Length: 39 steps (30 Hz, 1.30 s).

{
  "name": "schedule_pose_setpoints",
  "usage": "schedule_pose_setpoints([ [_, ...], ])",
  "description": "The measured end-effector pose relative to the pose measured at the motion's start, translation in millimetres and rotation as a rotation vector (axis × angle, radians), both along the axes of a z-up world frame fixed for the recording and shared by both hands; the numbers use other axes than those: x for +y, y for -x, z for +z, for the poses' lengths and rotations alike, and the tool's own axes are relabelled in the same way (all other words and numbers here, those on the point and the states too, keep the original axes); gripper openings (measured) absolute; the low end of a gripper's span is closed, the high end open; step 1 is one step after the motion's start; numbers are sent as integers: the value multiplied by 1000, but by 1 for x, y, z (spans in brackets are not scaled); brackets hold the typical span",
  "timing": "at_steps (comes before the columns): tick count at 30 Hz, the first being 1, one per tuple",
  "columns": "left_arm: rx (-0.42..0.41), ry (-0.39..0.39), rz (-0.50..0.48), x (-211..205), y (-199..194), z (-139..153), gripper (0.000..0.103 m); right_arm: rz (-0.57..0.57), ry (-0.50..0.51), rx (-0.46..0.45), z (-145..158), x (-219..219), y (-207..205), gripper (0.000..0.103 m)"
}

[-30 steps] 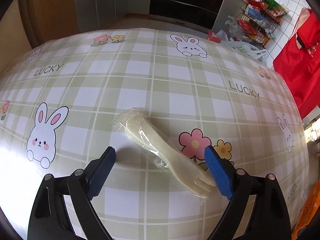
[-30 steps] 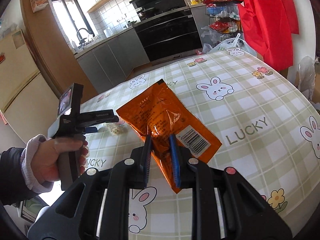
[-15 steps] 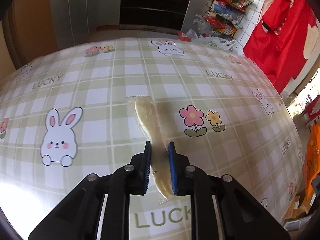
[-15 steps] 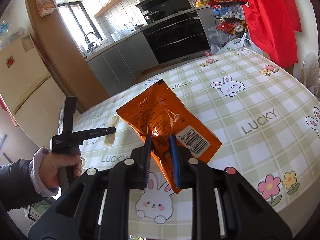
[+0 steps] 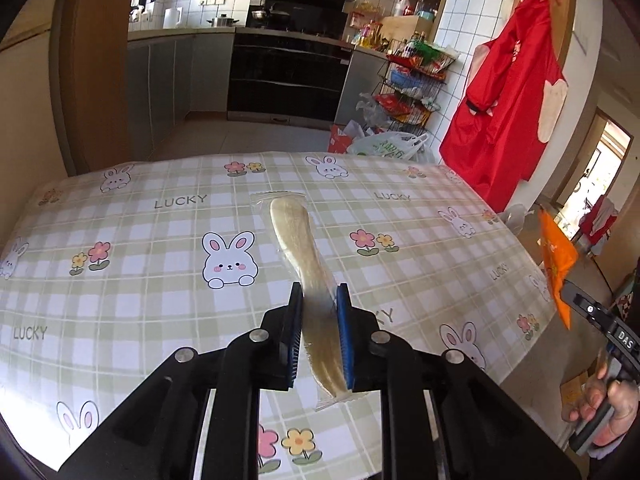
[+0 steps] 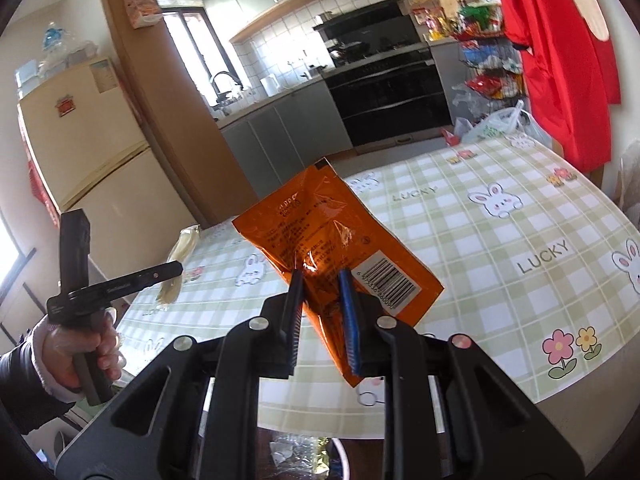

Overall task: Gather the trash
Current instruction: 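Carry the white utensil into the pink bin and open the left gripper while the right holds the packet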

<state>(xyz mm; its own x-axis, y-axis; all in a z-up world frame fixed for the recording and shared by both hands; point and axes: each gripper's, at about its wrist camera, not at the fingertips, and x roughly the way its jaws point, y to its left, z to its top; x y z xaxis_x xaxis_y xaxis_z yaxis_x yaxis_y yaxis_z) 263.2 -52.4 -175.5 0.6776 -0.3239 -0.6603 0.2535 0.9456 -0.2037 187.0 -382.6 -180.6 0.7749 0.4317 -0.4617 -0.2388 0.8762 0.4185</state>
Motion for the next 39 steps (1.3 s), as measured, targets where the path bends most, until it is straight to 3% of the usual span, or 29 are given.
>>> schedule_pose_setpoints([
  [9,-98,95,-63,24,113,55,16,56,11,-65,38,31,47,22],
  [19,-82,154,-156,22,205,60,16,74,19,-115,64,50,91,22],
  [29,-100,174,-246,1,228,67,16,80,30,-157,81,53,104,22],
  [39,-37,173,-311,-21,210,46,17,63,19,-129,71,47,97,22],
])
